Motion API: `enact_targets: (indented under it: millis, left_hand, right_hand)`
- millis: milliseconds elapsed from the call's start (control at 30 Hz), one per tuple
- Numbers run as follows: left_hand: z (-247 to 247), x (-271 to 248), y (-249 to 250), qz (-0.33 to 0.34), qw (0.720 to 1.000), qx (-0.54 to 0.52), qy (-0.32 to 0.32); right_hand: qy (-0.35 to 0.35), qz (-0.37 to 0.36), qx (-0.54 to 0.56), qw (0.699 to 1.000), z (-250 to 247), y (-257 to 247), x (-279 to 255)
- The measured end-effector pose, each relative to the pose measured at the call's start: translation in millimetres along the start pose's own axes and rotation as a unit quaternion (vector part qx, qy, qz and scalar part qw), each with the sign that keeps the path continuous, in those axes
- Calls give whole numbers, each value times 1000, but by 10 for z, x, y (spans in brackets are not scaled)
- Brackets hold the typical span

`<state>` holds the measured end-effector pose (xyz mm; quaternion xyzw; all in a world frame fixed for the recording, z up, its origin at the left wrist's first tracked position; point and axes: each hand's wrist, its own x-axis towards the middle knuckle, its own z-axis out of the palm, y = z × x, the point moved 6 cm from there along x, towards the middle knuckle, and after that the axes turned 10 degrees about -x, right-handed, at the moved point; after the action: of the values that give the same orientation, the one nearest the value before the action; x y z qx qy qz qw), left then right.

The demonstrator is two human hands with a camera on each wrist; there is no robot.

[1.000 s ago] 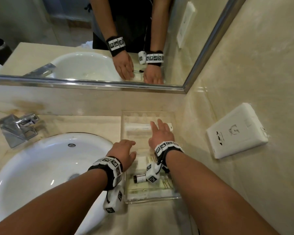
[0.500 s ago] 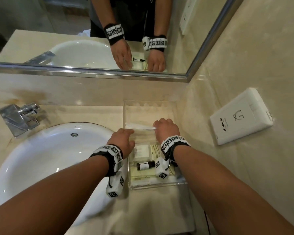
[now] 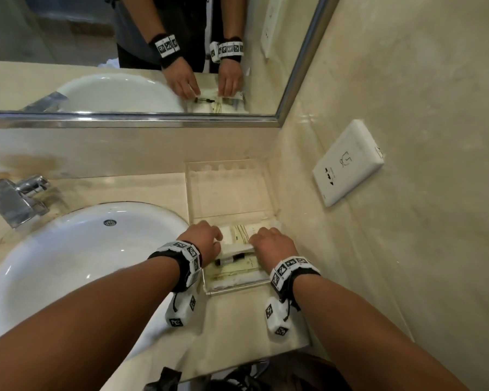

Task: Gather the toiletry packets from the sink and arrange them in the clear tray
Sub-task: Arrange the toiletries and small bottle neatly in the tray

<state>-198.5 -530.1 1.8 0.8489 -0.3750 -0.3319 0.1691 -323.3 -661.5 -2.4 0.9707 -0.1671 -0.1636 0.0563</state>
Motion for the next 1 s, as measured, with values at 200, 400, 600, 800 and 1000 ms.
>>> enact_targets:
  millis: [200, 400, 600, 800, 1000]
  left_hand:
    - [444, -226, 141, 46, 992, 91, -75]
    - [725, -450, 153, 112, 985, 113, -67]
    - [888, -638, 272, 170, 970, 171, -22]
    - [1041, -640, 97, 135, 969, 206, -30]
    - [1052, -622, -16, 116, 964, 239, -22]
  right_hand:
    - [-44, -11, -1, 999, 340, -114, -184]
    - [19, 32, 102, 994, 439, -87, -283]
    - [83, 70, 153, 982, 516, -73, -413]
    - [24, 111, 120, 986, 657, -84, -548]
    - [-55, 83, 90, 991, 816, -209, -648]
